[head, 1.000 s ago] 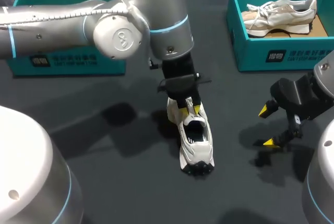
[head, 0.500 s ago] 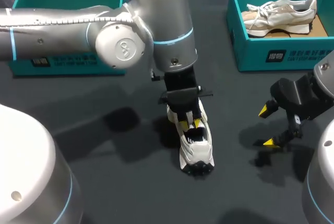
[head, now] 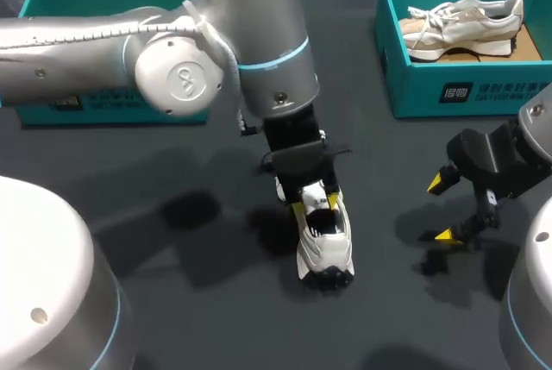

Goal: Take the shoe out of the shoebox, open the shoe tongue, remove and reinsert the insole, then place the shoe into the shoebox

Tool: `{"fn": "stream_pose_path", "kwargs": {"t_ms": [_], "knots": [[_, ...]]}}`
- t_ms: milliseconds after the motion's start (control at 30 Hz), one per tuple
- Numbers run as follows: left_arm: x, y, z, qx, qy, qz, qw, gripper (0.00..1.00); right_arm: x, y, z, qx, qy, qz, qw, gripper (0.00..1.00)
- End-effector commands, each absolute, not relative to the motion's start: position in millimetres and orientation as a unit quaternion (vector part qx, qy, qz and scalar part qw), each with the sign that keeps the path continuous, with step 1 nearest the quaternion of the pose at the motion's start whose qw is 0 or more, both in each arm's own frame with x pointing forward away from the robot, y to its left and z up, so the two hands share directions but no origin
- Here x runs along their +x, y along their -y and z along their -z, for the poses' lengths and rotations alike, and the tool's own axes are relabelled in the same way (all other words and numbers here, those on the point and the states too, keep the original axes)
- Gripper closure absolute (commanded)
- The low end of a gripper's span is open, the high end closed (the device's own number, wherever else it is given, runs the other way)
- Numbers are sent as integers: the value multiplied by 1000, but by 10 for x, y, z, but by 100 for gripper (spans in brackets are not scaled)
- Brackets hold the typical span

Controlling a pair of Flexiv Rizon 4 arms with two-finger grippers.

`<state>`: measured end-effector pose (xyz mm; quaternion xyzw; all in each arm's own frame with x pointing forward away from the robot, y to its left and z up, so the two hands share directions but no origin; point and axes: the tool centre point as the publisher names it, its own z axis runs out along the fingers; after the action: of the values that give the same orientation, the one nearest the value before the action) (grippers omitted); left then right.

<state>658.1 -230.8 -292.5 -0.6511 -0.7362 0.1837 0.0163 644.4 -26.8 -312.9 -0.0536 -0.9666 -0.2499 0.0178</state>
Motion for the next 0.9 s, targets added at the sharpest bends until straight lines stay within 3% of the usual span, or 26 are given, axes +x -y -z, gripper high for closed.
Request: {"fn": "stream_pose_path", "kwargs": {"t_ms": [33, 400, 567, 667, 900], "knots": [[6526, 2213, 2580, -591, 793, -133, 63, 0, 6426, 267, 3127, -54, 967, 249, 16, 0], [6526, 2213, 2580, -591, 793, -133, 63, 0, 6426, 267, 3127, -54, 967, 249, 16, 0], [6344, 2169, 2571, -503, 854, -122, 57, 0, 6426, 267, 3127, -54, 967, 249, 16, 0], [6283, 2163, 2454, -311, 947, -56, 62, 0, 6426, 267, 3127, -54, 967, 249, 16, 0], [6283, 2163, 2454, -311, 947, -56, 62, 0, 6426, 267, 3127, -54, 967, 249, 16, 0]]}}
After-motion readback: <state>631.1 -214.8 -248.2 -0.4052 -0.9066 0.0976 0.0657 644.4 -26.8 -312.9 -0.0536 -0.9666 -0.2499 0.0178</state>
